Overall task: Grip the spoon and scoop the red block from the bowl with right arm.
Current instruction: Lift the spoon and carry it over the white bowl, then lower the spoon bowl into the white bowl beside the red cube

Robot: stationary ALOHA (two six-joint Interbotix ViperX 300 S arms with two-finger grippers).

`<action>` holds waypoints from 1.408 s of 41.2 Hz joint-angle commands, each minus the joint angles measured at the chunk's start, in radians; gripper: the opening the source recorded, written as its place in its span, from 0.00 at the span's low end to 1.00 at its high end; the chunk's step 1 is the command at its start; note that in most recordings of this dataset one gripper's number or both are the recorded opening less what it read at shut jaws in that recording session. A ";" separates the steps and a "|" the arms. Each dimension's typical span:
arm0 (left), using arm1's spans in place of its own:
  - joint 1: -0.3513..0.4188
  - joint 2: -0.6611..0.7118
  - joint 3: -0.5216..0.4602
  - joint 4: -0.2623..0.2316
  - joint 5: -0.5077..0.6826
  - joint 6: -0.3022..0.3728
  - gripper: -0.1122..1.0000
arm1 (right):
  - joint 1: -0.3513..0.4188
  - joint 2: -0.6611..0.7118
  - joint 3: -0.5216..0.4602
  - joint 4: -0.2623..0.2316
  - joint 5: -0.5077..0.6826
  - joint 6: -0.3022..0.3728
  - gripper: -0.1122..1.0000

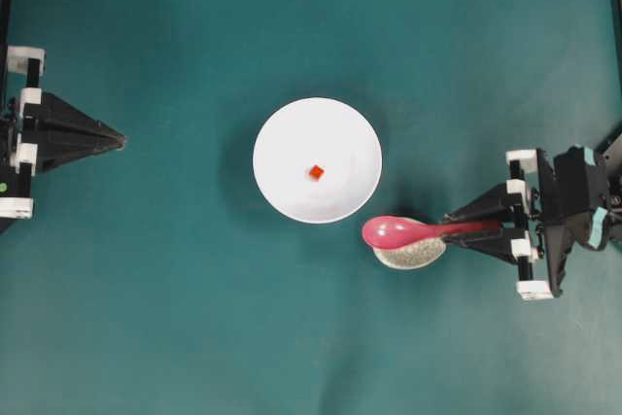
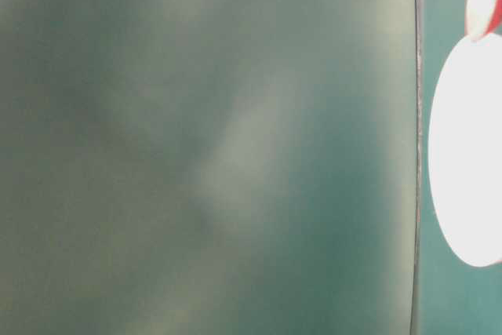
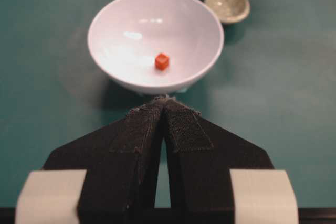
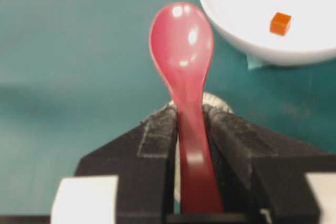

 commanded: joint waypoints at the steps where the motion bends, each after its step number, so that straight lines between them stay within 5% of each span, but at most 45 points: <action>1: 0.002 0.008 -0.023 0.002 -0.005 0.003 0.10 | -0.060 -0.057 -0.051 -0.003 0.075 -0.057 0.33; 13: 0.002 0.008 -0.023 0.002 -0.006 0.003 0.10 | -0.272 -0.160 -0.158 -0.005 0.324 -0.204 0.33; 26: 0.002 0.008 -0.025 0.003 -0.006 0.005 0.10 | -0.436 -0.166 -0.279 -0.028 0.529 -0.219 0.33; 58: 0.002 -0.002 -0.026 0.003 -0.009 0.002 0.10 | -0.560 0.000 -0.606 -0.028 0.943 -0.199 0.33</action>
